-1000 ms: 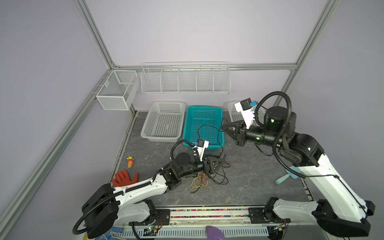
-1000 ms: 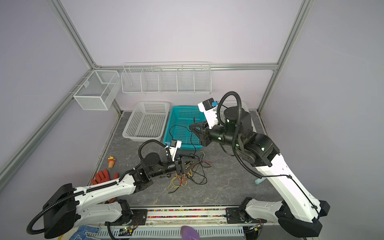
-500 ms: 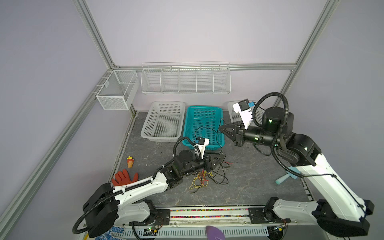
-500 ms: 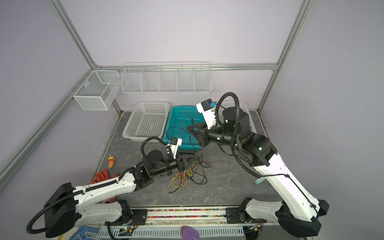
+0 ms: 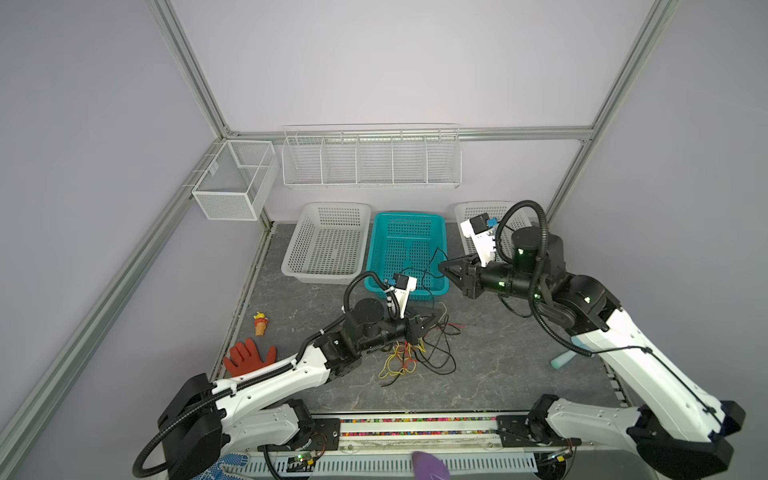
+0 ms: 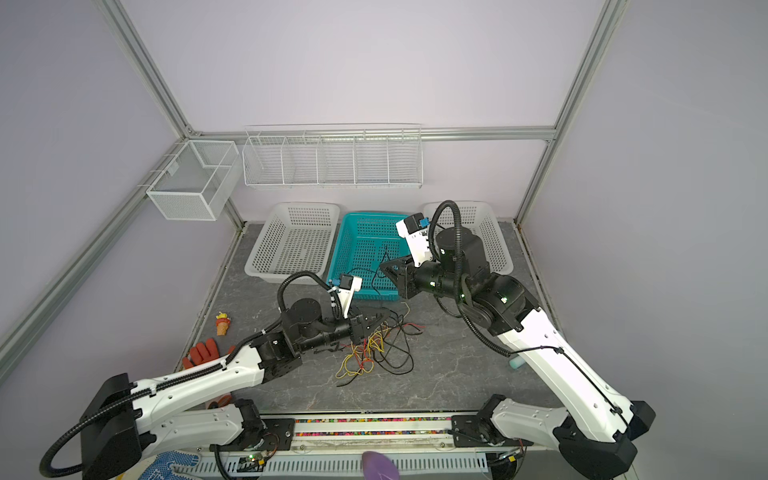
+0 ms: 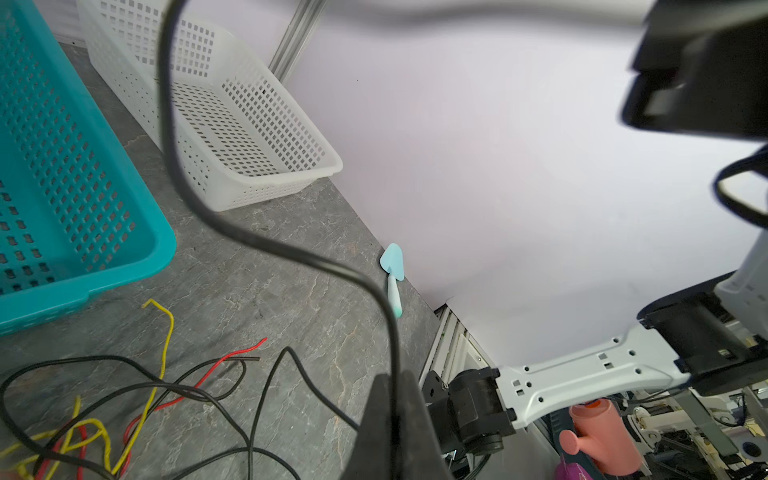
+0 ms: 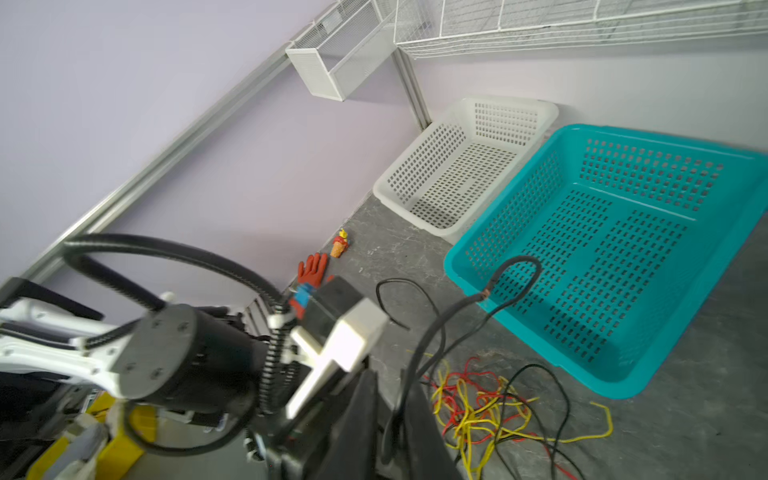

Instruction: Untangle the cables

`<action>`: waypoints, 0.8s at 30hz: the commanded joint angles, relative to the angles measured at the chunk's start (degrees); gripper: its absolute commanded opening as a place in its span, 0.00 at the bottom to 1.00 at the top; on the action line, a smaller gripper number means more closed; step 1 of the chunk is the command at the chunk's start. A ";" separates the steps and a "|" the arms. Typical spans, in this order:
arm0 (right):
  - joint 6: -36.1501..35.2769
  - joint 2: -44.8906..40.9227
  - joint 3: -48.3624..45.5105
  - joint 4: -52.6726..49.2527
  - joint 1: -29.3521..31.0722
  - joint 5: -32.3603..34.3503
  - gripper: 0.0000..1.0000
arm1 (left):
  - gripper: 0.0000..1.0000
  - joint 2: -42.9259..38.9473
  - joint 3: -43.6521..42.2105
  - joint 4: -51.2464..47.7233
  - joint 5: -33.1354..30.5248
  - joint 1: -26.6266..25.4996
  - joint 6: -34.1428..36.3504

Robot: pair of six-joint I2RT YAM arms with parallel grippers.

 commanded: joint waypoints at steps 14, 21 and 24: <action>2.44 -9.80 -19.72 8.30 -6.69 -5.86 0.66 | 0.00 -6.87 30.60 -34.87 -9.65 5.38 -1.52; 1.46 -9.02 -30.29 18.31 -1.80 -12.42 0.67 | 0.00 -3.58 42.54 -41.65 -11.56 6.08 -0.47; -1.39 -6.38 -31.13 19.60 3.63 -9.98 0.68 | 0.00 -2.66 46.07 -42.89 -12.05 6.32 -0.34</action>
